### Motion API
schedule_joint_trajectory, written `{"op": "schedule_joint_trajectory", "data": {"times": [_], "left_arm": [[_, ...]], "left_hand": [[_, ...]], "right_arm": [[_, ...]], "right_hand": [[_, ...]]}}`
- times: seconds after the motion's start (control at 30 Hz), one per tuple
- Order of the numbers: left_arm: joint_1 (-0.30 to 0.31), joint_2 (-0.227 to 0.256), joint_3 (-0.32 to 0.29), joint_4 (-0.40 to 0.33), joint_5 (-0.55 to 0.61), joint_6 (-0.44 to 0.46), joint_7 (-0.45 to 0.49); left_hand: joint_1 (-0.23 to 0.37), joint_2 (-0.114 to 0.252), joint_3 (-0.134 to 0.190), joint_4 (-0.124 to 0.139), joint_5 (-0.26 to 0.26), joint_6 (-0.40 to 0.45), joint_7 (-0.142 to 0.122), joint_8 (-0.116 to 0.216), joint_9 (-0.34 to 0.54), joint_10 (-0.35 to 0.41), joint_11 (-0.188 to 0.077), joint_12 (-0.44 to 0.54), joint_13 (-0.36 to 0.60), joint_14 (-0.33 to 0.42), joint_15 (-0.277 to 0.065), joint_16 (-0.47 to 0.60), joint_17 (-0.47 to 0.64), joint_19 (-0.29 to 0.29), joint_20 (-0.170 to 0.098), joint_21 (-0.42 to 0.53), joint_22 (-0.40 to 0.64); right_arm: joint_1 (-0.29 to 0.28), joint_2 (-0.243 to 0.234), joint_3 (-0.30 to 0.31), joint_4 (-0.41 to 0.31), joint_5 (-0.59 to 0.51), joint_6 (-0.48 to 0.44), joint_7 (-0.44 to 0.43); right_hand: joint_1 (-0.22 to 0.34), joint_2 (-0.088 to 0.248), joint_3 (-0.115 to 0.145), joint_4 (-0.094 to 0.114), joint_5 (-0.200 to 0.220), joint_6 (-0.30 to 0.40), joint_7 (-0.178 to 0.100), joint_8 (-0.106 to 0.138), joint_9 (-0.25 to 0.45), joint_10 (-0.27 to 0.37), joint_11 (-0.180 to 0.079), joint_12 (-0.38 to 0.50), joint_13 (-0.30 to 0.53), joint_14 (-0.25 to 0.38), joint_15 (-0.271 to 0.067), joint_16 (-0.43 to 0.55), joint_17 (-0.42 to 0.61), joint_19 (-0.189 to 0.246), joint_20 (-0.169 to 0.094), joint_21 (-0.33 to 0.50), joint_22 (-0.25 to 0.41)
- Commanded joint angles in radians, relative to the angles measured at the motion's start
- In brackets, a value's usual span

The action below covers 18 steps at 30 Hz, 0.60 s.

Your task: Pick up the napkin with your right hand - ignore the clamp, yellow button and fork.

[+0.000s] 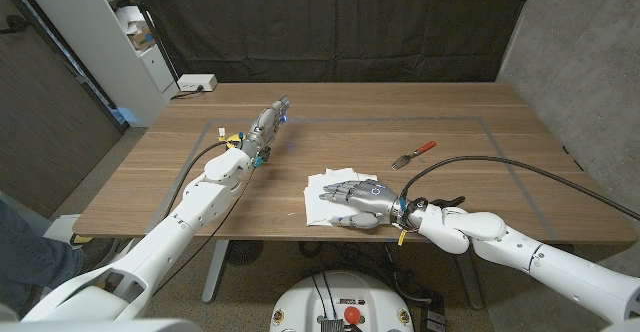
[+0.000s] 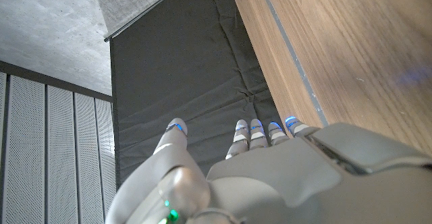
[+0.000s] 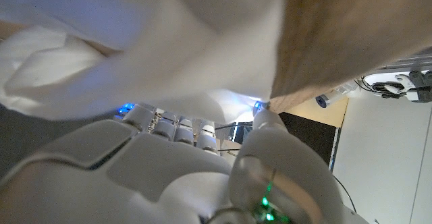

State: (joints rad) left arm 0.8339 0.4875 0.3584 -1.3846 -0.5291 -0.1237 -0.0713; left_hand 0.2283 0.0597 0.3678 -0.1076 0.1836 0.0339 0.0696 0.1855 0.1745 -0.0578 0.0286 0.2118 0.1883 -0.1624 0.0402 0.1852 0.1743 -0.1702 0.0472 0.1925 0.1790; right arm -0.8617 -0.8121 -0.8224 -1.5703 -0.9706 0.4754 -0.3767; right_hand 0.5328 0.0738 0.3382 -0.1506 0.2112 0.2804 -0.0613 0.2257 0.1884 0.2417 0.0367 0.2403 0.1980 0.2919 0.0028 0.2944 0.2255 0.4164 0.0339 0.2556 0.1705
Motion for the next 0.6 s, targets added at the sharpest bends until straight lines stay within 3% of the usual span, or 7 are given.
{"op": "schedule_joint_trajectory", "data": {"times": [0.03,0.3,0.5,0.6], "left_arm": [[-0.009,-0.004,0.002,0.018,-0.003,-0.003,-0.013],[-0.015,-0.007,0.001,0.028,-0.005,-0.006,-0.020],[-0.024,-0.012,0.002,0.045,-0.005,-0.009,-0.030],[-0.026,-0.014,0.002,0.050,-0.007,-0.009,-0.034]], "left_hand": [[0.001,0.008,0.001,-0.002,-0.001,0.007,0.001,0.002,0.004,-0.003,-0.006,-0.003,0.003,-0.010,0.002,-0.001,0.005,-0.068,0.009,0.004,0.002],[0.000,0.008,0.000,-0.003,-0.001,0.008,0.001,0.002,0.004,-0.004,-0.008,-0.004,0.003,-0.010,0.005,0.000,0.005,-0.069,0.013,0.004,0.003],[0.000,0.008,0.000,-0.003,-0.001,0.007,-0.001,0.002,0.004,-0.003,-0.009,-0.003,0.003,-0.011,0.006,-0.001,0.005,-0.070,0.016,0.004,0.003],[0.000,0.008,0.000,-0.003,-0.001,0.007,-0.001,0.002,0.004,-0.003,-0.008,-0.003,0.003,-0.012,0.006,-0.001,0.005,-0.071,0.017,0.004,0.003]], "right_arm": [[0.024,0.016,-0.023,0.043,0.015,0.031,-0.024],[0.036,0.024,-0.031,0.063,0.017,0.049,-0.048],[0.042,0.031,-0.037,0.072,0.006,0.054,-0.083],[0.045,0.033,-0.039,0.075,0.006,0.055,-0.091]], "right_hand": [[0.029,0.004,0.003,-0.006,-0.004,0.047,-0.001,0.012,0.005,0.047,-0.003,0.010,0.008,0.061,-0.013,0.036,0.022,0.241,0.014,0.023,0.005],[0.079,0.014,-0.006,-0.005,-0.011,0.142,-0.006,0.024,0.007,0.129,-0.004,0.025,0.016,0.157,-0.050,0.116,0.086,0.377,-0.058,0.053,0.008],[0.135,0.035,0.002,-0.012,-0.014,0.228,0.002,0.040,0.009,0.214,-0.007,0.049,0.023,0.236,-0.078,0.178,0.133,0.441,-0.107,0.070,0.012],[0.154,0.039,0.004,-0.014,-0.015,0.262,0.008,0.048,0.009,0.249,-0.011,0.061,0.025,0.254,-0.086,0.193,0.147,0.457,-0.118,0.075,0.013]]}}
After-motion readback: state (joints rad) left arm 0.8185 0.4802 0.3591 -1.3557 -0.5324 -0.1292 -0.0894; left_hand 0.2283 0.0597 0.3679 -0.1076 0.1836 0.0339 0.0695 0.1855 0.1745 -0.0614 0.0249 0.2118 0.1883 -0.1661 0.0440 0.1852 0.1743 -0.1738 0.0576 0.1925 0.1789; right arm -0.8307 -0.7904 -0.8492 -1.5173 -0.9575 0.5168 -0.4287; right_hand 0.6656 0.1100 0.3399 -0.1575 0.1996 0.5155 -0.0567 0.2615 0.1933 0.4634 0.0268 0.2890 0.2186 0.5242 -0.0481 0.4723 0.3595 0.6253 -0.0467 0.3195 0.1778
